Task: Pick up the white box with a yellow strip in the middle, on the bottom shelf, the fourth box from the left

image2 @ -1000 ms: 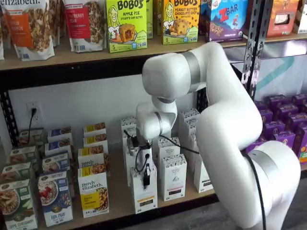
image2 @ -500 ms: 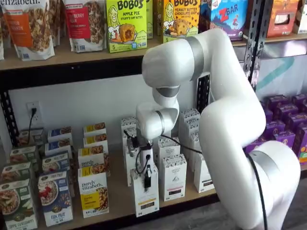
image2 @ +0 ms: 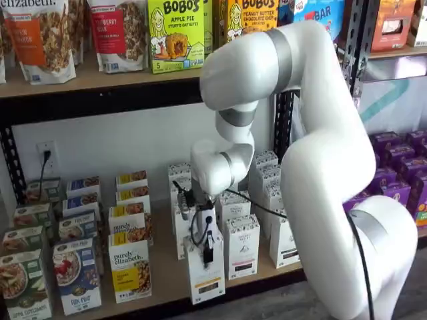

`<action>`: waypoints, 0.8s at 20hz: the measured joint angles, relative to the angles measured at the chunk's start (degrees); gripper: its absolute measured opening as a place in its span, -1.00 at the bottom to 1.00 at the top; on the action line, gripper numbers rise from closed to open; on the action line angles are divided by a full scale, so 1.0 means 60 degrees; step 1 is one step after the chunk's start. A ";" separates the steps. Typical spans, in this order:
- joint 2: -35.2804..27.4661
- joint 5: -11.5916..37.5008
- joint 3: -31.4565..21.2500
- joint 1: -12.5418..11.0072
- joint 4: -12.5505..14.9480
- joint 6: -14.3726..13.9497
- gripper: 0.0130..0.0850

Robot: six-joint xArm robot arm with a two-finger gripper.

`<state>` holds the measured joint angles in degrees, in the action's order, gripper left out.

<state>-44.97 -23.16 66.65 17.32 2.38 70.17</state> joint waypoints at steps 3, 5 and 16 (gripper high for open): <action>0.0460 -0.0119 -0.0471 0.0046 0.0119 -0.0159 0.00; 0.0767 -0.0112 -0.0802 0.0077 0.0194 -0.0260 0.00; 0.2636 0.0167 -0.2665 0.0115 0.0747 -0.0809 0.00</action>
<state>-29.16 -22.16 50.66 18.02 6.86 65.32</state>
